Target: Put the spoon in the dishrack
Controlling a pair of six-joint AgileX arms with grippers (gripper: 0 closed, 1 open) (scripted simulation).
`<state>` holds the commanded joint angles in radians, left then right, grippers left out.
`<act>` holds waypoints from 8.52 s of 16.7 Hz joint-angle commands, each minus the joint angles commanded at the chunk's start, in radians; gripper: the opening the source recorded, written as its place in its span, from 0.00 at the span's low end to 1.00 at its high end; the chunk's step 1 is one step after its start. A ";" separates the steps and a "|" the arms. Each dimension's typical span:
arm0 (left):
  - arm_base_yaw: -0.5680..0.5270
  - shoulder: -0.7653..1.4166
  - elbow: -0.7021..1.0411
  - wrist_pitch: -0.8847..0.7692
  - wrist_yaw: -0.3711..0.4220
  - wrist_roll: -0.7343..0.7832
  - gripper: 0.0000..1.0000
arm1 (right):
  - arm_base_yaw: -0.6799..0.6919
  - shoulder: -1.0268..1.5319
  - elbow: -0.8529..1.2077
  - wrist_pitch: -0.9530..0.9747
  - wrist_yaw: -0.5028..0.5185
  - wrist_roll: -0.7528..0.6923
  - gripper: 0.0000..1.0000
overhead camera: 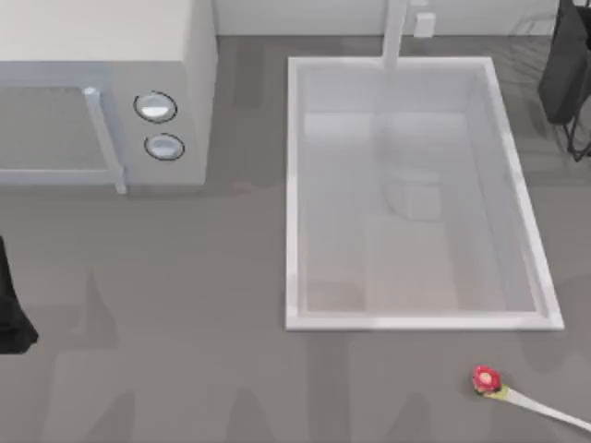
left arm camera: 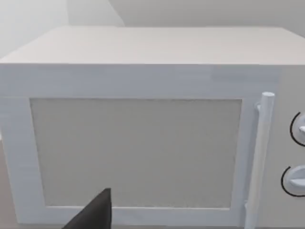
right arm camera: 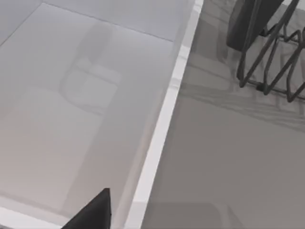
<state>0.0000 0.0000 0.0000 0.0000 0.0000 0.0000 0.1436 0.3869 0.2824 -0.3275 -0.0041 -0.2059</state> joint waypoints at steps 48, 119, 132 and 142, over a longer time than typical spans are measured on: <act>0.000 0.000 0.000 0.000 0.000 0.000 1.00 | 0.309 1.229 0.348 -0.253 0.001 -0.433 0.10; 0.000 0.000 0.000 0.000 0.000 0.000 1.00 | -0.610 1.075 0.803 0.728 -0.438 0.219 0.00; 0.000 0.000 0.000 0.000 0.000 0.000 1.00 | -0.450 1.410 0.696 1.151 -0.273 0.222 0.00; 0.000 0.000 0.000 0.000 0.000 0.000 1.00 | -0.450 1.410 0.696 1.151 -0.273 0.222 0.75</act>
<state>0.0000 0.0000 0.0000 0.0000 0.0000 0.0000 -0.3068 1.7970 0.9786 0.8231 -0.2772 0.0162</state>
